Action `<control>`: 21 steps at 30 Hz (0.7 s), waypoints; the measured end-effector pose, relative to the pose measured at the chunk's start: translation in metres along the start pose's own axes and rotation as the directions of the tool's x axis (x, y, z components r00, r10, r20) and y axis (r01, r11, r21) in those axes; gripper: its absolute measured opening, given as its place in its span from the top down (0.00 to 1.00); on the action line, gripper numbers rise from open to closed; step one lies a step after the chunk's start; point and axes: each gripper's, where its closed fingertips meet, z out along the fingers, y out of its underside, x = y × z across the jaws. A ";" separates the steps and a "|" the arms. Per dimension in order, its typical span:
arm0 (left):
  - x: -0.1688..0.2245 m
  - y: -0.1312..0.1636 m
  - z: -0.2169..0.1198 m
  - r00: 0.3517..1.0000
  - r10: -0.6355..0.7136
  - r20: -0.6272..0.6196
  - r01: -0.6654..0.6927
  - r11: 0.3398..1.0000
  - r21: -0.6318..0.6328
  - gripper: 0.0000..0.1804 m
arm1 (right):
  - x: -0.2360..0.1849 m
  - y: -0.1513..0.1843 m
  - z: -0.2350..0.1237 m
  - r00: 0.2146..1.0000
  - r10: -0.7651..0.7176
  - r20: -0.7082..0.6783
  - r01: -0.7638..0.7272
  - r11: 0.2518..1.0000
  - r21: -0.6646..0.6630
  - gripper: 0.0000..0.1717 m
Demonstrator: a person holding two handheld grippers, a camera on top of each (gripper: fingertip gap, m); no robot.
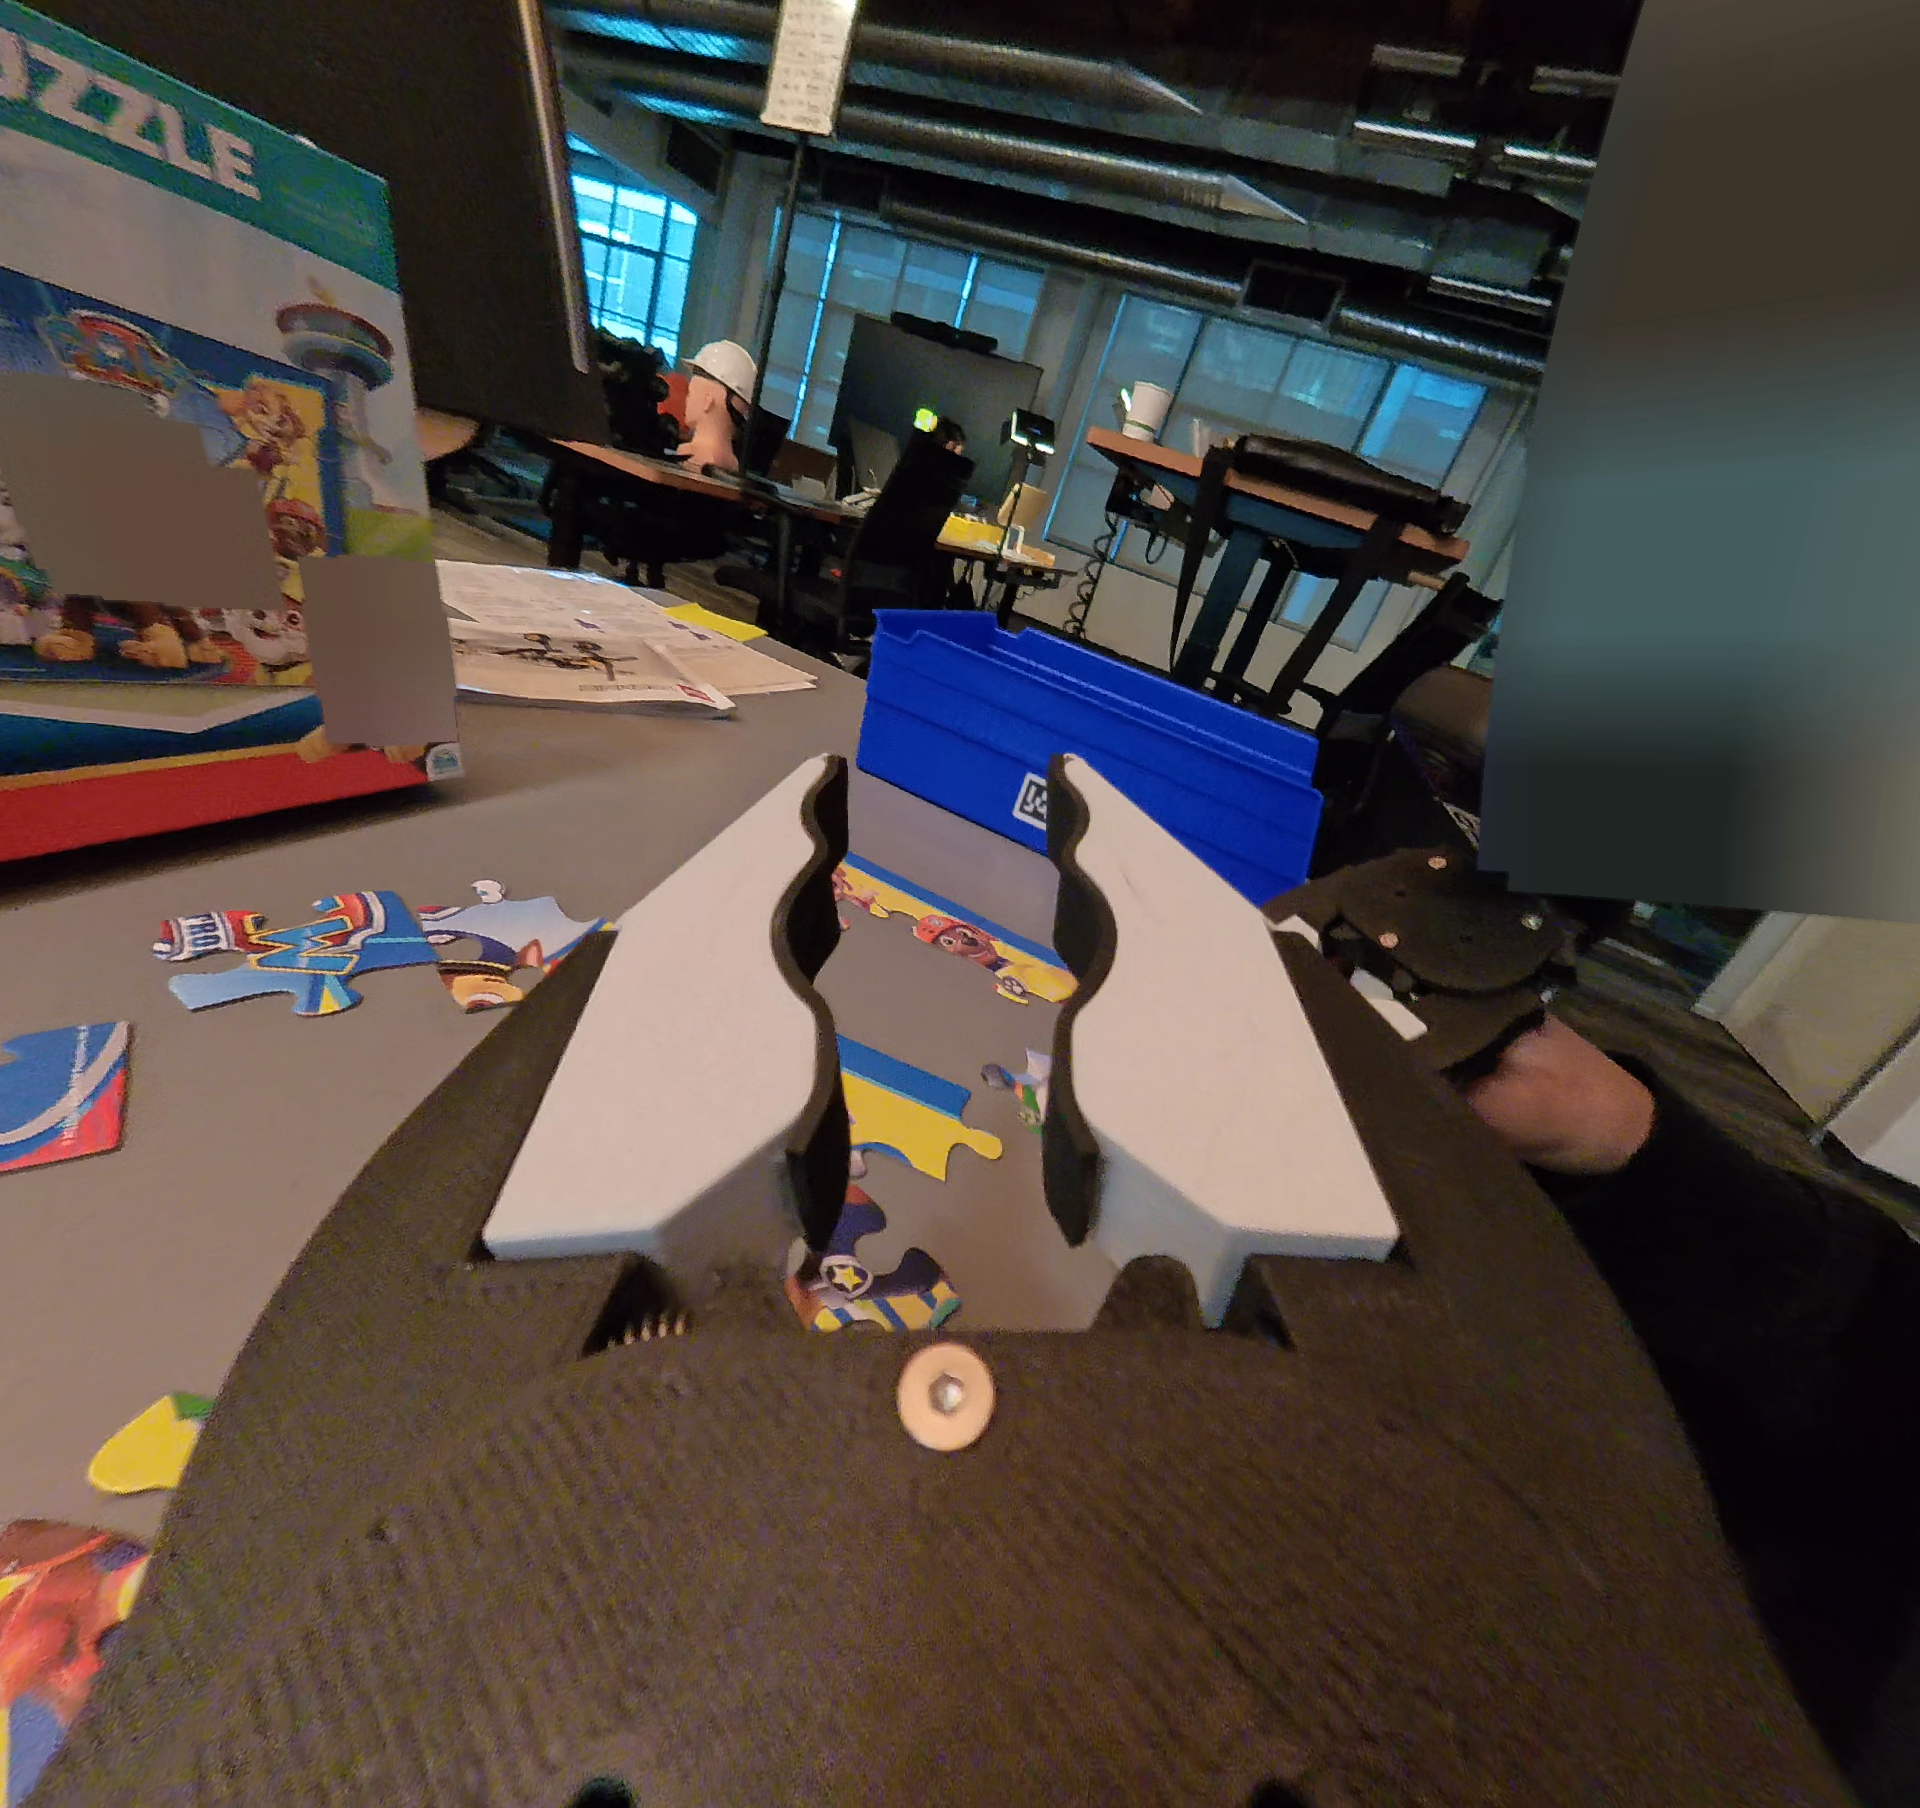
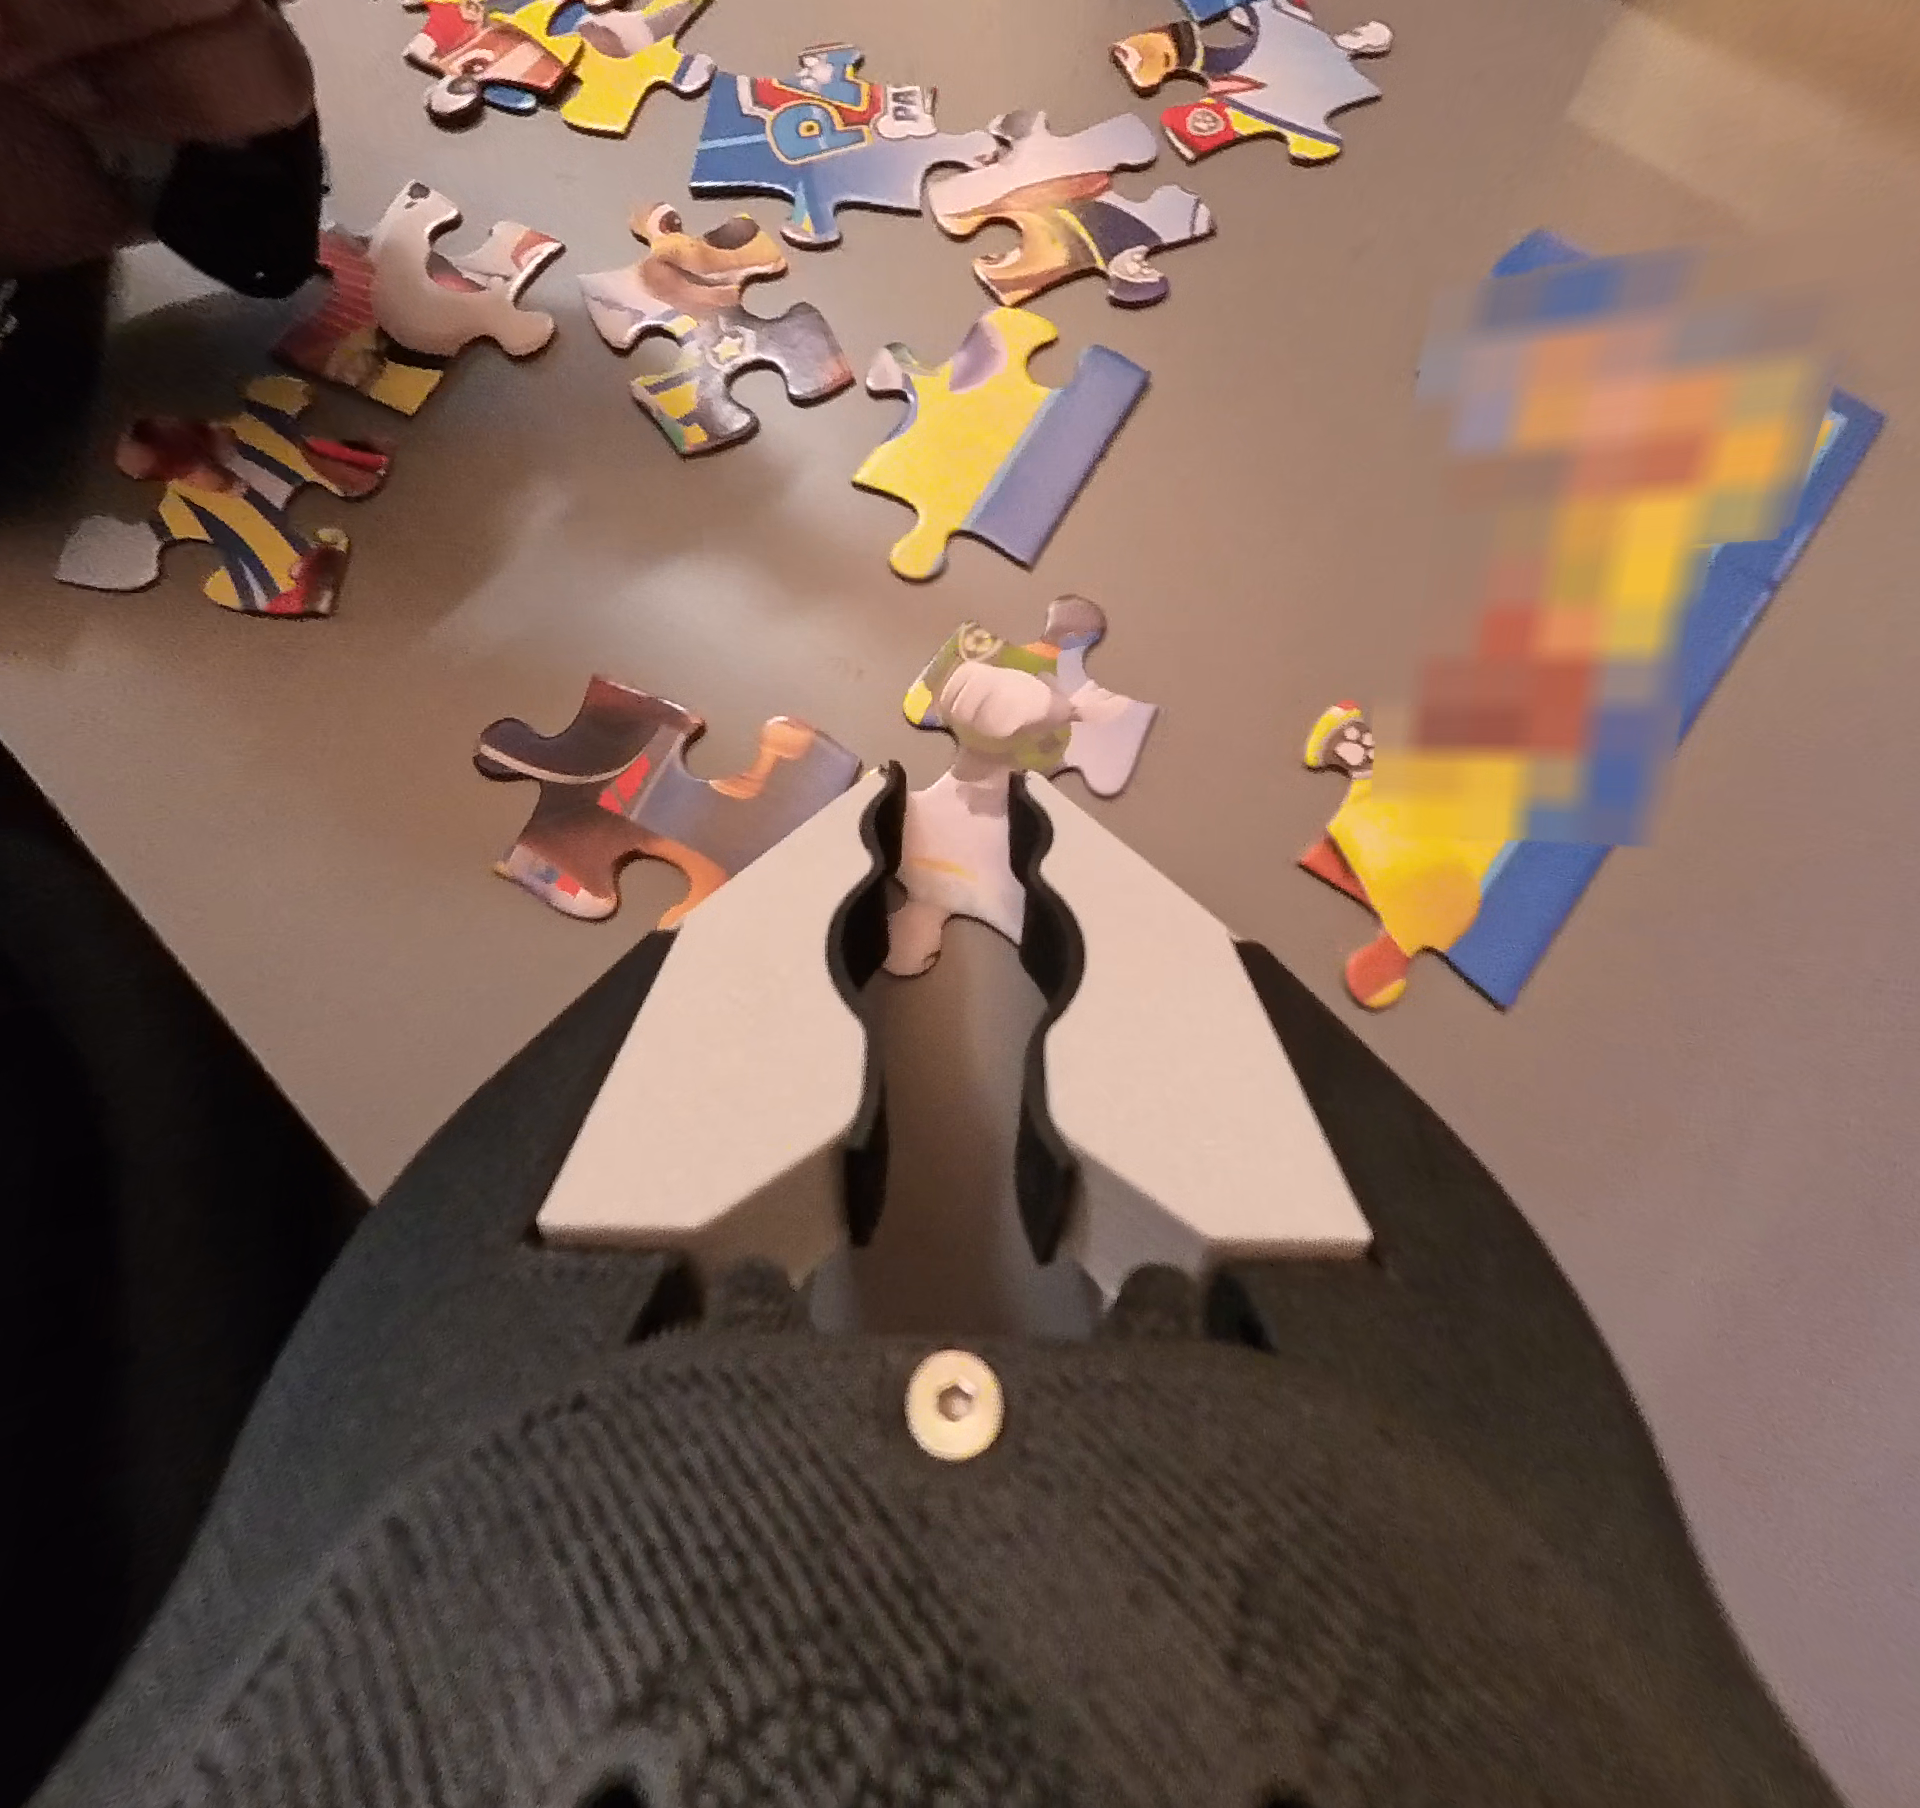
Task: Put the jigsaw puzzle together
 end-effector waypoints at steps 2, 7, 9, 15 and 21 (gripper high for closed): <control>-0.005 -0.005 -0.003 1.000 -0.005 0.025 0.004 1.000 0.027 0.80 | -0.006 -0.002 0.002 1.000 -0.009 0.011 0.009 1.000 0.000 0.89; -0.023 -0.018 -0.012 0.991 -0.025 0.129 0.012 0.995 0.100 0.80 | -0.019 -0.007 0.008 0.999 -0.024 0.042 0.024 1.000 0.001 0.89; -0.027 -0.023 -0.016 0.988 -0.027 0.153 0.007 0.992 0.130 0.80 | -0.027 -0.009 0.011 0.998 -0.035 0.057 0.035 0.999 0.002 0.88; -0.035 -0.027 -0.020 0.984 -0.044 0.170 0.020 0.990 0.139 0.80 | -0.041 -0.014 0.015 0.995 -0.078 0.066 0.077 0.997 0.011 0.85; -0.044 -0.053 -0.047 0.976 -0.068 0.205 0.042 0.991 0.127 0.79 | -0.027 -0.047 -0.008 0.995 0.034 0.094 -0.056 0.969 0.239 0.82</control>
